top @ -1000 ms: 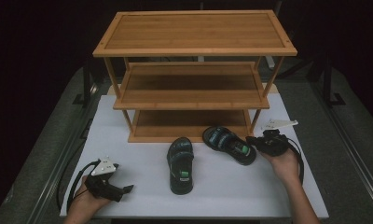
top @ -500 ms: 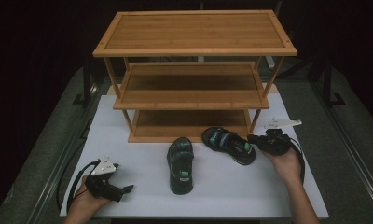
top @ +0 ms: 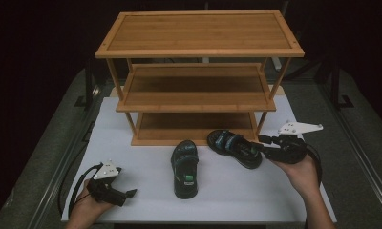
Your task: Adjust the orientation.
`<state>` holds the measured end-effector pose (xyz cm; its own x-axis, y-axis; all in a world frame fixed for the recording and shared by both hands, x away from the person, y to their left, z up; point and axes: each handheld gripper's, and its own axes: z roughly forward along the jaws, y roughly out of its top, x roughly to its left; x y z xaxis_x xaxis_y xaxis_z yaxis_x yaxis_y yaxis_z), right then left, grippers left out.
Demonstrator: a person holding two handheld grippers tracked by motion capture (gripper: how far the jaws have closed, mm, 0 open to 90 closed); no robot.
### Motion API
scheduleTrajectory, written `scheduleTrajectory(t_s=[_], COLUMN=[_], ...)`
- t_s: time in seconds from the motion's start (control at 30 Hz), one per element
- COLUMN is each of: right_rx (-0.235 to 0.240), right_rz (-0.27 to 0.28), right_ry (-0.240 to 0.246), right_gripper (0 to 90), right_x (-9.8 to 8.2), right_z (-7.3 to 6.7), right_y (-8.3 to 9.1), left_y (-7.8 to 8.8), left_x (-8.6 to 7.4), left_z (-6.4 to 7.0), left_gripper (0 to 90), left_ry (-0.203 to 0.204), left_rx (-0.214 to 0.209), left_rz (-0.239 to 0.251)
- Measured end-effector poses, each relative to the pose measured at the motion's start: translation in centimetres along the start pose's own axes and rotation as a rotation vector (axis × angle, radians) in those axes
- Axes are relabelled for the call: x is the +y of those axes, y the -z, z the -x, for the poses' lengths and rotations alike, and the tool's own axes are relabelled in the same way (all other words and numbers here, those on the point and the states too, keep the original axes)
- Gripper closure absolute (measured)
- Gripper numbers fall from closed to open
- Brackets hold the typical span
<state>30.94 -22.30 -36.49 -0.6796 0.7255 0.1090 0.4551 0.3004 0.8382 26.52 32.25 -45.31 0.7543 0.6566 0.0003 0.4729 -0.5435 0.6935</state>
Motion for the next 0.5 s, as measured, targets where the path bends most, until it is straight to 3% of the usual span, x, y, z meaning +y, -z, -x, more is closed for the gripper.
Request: scheduleTrajectory(t_s=[0.2, 0.33, 0.5], right_rx=[0.002, -0.011, -0.008], right_rz=[-0.04, -0.051, -0.033], right_ry=[0.032, 0.058, 0.053], right_gripper=[54.2, 70.7, 84.1], right_x=[-0.6, -1.0, -0.9], right_z=[-0.6, -0.5, -0.5], right_y=[-0.6, -1.2, -0.9], left_y=[0.0, 0.0, 0.0], left_x=[0.0, 0.0, 0.0], left_z=[0.0, 0.0, 0.0], left_gripper=[0.0, 0.0, 0.0], left_ry=[0.0, -0.002, -0.002], left_rx=[0.0, 0.0, -0.001], left_rz=[0.0, -0.002, -0.002])
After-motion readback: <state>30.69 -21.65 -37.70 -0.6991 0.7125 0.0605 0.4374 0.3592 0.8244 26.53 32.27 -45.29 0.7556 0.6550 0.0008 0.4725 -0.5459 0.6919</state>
